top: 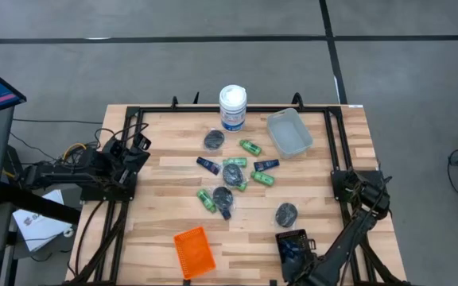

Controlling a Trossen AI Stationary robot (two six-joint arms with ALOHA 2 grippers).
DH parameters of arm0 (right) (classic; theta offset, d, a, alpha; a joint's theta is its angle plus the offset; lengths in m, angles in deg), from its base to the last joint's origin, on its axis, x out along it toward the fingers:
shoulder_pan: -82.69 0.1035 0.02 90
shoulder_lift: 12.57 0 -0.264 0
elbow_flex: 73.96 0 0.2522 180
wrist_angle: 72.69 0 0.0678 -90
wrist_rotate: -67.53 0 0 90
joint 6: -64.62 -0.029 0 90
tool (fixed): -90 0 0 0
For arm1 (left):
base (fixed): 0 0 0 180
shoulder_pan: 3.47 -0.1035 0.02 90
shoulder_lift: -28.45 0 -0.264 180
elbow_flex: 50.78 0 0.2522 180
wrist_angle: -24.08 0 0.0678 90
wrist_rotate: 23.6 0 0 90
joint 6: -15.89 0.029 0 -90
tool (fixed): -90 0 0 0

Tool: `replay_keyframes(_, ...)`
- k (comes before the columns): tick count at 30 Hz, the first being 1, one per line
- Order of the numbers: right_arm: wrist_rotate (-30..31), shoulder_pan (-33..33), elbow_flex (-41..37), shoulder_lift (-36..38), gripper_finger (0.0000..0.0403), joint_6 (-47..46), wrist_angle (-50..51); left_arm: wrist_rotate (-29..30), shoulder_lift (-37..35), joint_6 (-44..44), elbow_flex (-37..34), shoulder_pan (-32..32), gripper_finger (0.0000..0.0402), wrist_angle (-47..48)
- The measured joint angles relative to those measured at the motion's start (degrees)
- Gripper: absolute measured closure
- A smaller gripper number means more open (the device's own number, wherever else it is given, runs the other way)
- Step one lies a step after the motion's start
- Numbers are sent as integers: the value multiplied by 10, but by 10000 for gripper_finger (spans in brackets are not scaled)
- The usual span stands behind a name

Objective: Pick & Place Travel size toiletries
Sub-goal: Put the blue shave cream into the black basket

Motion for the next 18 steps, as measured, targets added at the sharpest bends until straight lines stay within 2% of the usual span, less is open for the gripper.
replay_keyframes(10, 0, -1, 0, 0, 206, -2, 0, 0, 0, 0, 0, 0, 401, 0)
replay_keyframes(18, -9, -19, 1, 6, 198, -41, 17, 0, 0, 0, 0, 0, 401, -1)
